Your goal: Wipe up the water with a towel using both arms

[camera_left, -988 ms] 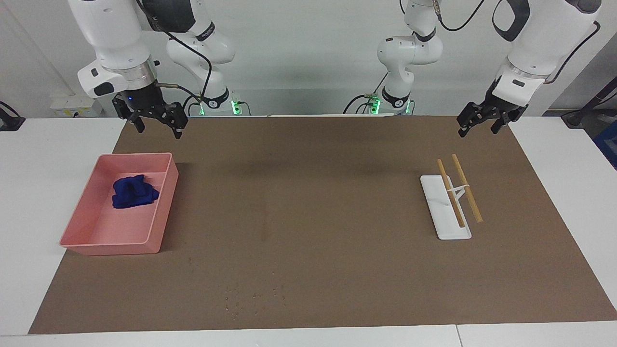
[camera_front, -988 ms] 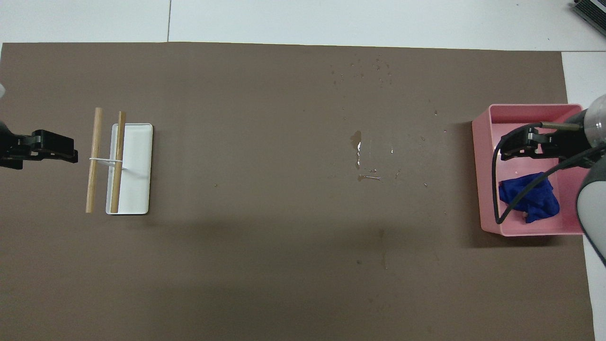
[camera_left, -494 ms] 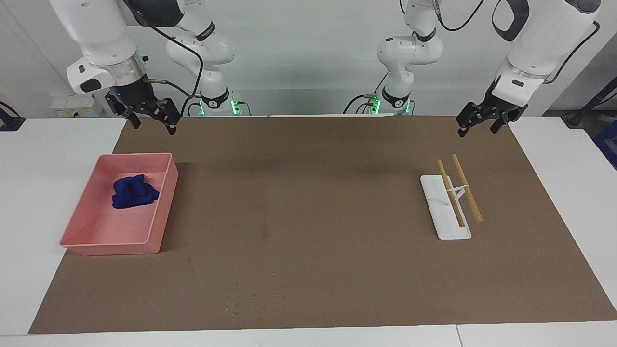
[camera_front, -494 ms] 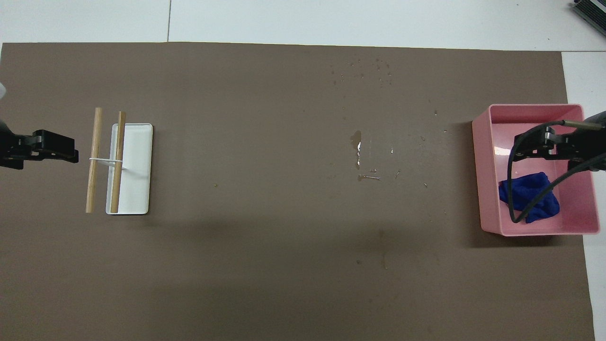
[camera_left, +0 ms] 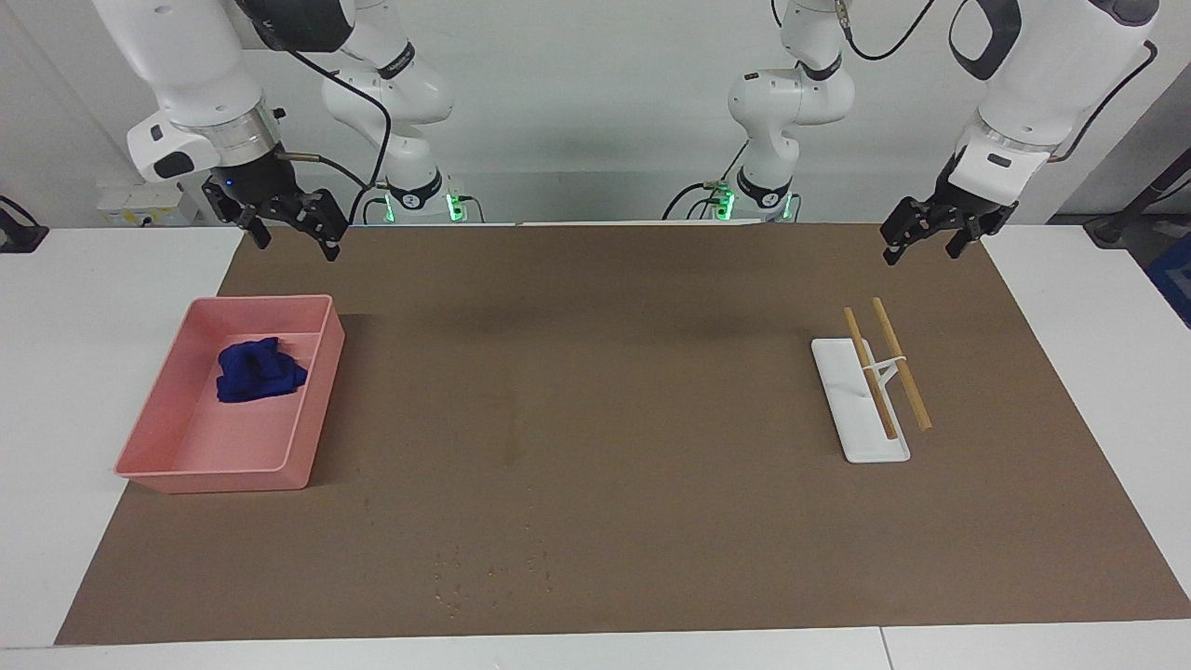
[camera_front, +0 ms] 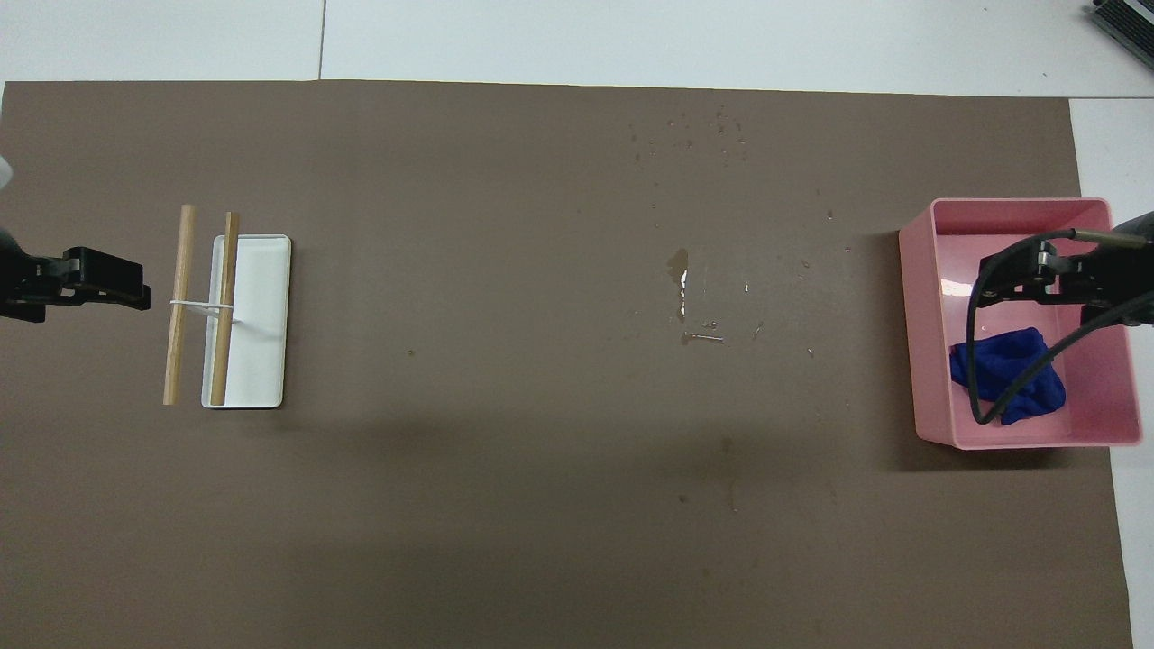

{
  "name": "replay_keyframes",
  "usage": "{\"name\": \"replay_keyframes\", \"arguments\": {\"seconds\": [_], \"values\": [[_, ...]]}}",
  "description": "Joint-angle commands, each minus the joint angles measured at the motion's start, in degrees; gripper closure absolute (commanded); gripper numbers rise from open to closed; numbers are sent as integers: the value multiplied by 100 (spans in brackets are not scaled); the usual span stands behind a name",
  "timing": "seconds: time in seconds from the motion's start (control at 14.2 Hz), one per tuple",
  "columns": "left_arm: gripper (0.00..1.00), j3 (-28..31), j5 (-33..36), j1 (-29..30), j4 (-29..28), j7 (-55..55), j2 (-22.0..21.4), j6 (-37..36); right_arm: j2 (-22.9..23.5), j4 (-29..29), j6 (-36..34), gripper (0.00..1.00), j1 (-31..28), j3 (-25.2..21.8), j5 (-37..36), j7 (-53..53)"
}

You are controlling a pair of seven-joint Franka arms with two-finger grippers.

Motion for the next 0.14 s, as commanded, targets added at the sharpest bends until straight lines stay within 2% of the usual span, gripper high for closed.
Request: {"name": "replay_keyframes", "arguments": {"seconds": [0.0,0.07], "values": [[0,53,-54,-66,-191,-79,-147,78,-79,-125,-6,0,-53,23,85,-169],[0,53,-54,-66,-182,-79,-146,87,-79,-125,2,0,-53,23,85,-213]]}}
